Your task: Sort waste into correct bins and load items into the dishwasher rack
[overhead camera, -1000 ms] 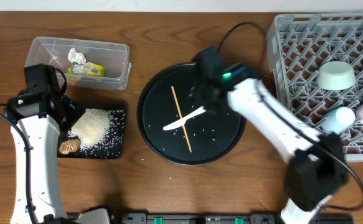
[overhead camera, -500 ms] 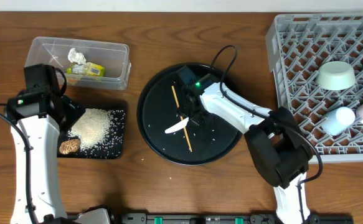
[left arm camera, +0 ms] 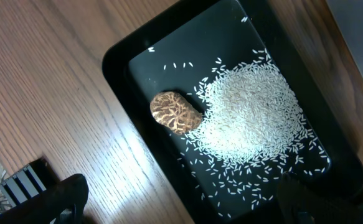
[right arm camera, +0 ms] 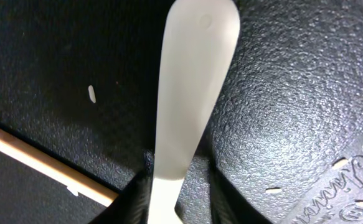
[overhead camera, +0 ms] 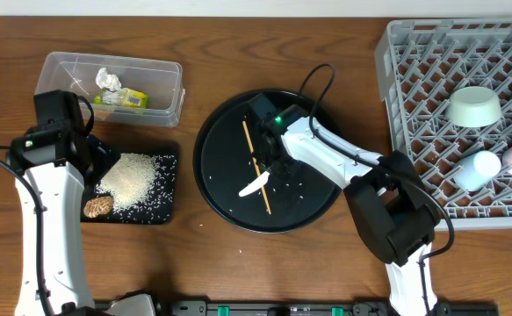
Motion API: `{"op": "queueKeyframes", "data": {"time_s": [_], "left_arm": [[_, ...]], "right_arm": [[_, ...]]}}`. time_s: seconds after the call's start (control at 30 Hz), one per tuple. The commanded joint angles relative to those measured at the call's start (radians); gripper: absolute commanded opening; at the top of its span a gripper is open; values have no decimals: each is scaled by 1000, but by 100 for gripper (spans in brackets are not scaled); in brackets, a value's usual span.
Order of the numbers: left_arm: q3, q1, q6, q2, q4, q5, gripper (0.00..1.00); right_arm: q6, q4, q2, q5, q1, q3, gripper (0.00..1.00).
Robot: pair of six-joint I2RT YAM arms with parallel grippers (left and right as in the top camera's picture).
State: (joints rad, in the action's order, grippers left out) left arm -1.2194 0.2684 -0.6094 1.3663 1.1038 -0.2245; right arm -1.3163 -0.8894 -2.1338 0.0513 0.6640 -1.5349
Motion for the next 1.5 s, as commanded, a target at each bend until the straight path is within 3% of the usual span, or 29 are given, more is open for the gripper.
{"op": "queueKeyframes", "data": {"time_s": [0.0, 0.27, 0.4, 0.87, 1.03, 1.2, 1.33, 1.47], "left_arm": [[-9, 5, -16, -1, 6, -19, 98], [-9, 5, -16, -1, 6, -19, 98], [-9, 5, -16, -1, 6, -19, 98], [-9, 5, -16, -1, 6, -19, 98], [-9, 5, -16, -1, 6, -19, 98], [-9, 5, -16, -1, 6, -20, 98], [-9, 5, -16, -1, 6, -19, 98], [-9, 5, -16, -1, 6, -19, 98]], "right_arm": [[-6, 0, -13, 6, 4, 2, 23], [4, 0, -12, 29, 0, 2, 15], [27, 0, -9, 48, -16, 1, 2], [278, -18, 172, 58, -112, -1, 2], [425, -52, 329, 58, -220, -1, 1], [680, -56, 477, 52, -386, -2, 1], [908, -67, 549, 24, -535, -2, 1], [1032, -123, 558, 30, -663, -1, 1]]}}
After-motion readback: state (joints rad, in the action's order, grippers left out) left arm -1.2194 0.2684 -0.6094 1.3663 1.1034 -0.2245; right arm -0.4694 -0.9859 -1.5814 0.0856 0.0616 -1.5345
